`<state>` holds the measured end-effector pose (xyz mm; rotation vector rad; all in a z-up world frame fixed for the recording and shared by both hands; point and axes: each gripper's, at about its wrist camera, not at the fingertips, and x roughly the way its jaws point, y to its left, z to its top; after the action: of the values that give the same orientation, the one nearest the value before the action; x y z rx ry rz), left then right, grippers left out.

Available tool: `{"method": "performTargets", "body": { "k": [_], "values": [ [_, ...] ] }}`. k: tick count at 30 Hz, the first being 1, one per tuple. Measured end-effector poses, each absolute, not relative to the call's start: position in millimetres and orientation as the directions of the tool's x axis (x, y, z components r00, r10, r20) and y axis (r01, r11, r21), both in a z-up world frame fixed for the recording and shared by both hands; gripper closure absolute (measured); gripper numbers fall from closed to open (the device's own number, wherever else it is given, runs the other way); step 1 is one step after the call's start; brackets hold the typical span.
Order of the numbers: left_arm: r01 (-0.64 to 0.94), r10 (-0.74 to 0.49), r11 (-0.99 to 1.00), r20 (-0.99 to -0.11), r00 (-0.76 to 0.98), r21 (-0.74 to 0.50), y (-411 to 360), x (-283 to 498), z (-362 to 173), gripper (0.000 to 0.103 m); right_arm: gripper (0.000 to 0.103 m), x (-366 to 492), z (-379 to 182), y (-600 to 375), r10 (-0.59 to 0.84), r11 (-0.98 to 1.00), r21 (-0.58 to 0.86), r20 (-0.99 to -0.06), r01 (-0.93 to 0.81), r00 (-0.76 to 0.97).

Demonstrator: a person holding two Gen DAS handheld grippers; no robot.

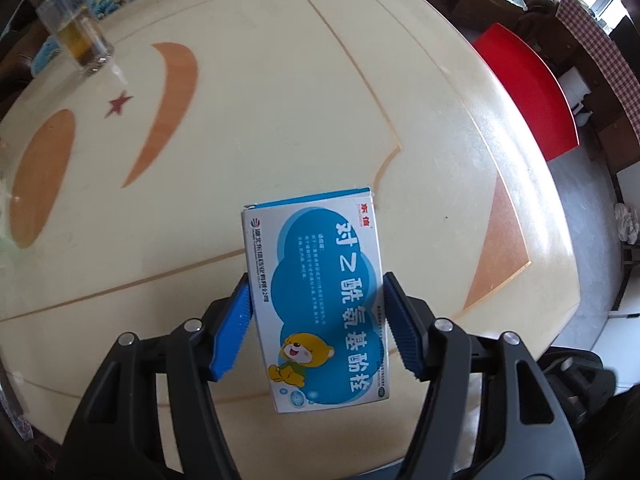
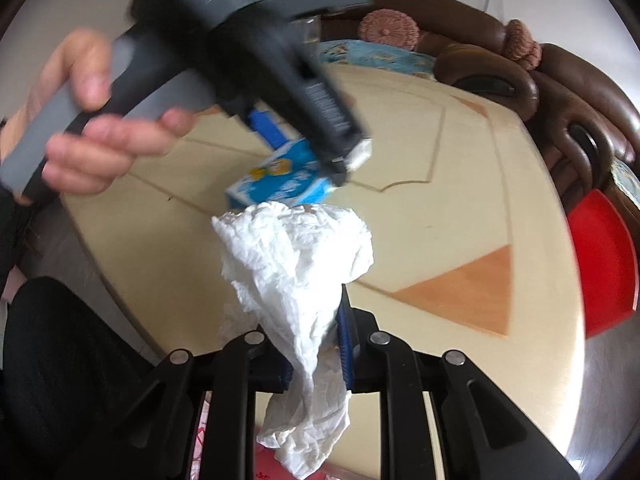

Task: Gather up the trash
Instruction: 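Grasp the blue-and-white medicine box with the left gripper while the right gripper lifts the tissue, then carry the medicine box and tissue over the pink bin with both grippers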

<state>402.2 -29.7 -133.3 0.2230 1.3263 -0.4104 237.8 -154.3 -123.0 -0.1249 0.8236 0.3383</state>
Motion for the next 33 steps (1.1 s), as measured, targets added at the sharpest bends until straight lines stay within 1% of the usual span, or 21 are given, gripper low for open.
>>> {"method": "performTargets", "body": {
  "k": [7,9,12,13,15,18,25,33],
  "values": [
    [0.401,-0.144,0.916,-0.950,0.278,-0.021,-11.3,363.8,-110.3,0.040,0.085,220.0,-95.9,-152.0,0.201,0.963,0.017,-0.712,-0.270,0.673],
    [0.399,-0.147,0.917,-0.945,0.293,-0.019,-20.3,353.4,-111.4,0.040,0.085,220.9,-91.7,-161.1,0.207,0.963,0.025,-0.705,-0.268,0.679],
    [0.394,-0.158,0.919,-0.935,0.319,-0.021,-13.0,333.0,-102.8,0.040,0.085,210.3,-78.5,-163.4,0.207,0.964,0.025,-0.693,-0.263,0.691],
    [0.394,-0.157,0.919,-0.931,0.331,-0.015,-23.7,326.9,-97.4,0.040,0.085,205.0,-74.8,-161.6,0.210,0.964,0.028,-0.688,-0.264,0.695],
    [0.388,-0.151,0.922,-0.922,0.356,-0.001,-17.0,312.8,-91.4,0.040,0.085,199.9,-67.1,-170.3,0.215,0.963,0.032,-0.683,-0.266,0.698],
    [0.384,-0.157,0.923,-0.913,0.376,0.000,-12.9,285.0,-72.5,0.040,0.085,187.0,-55.3,-165.9,0.220,0.962,0.029,-0.669,-0.270,0.710],
    [0.364,-0.150,0.931,-0.886,0.439,0.023,0.6,237.8,-48.6,0.040,0.085,168.0,-30.1,-151.3,0.206,0.963,-0.002,-0.644,-0.271,0.737],
    [0.320,-0.120,0.945,-0.844,0.523,0.063,13.5,187.1,-32.4,0.040,0.085,136.2,-13.7,-145.8,0.176,0.970,-0.018,-0.638,-0.243,0.750]
  ]
}}
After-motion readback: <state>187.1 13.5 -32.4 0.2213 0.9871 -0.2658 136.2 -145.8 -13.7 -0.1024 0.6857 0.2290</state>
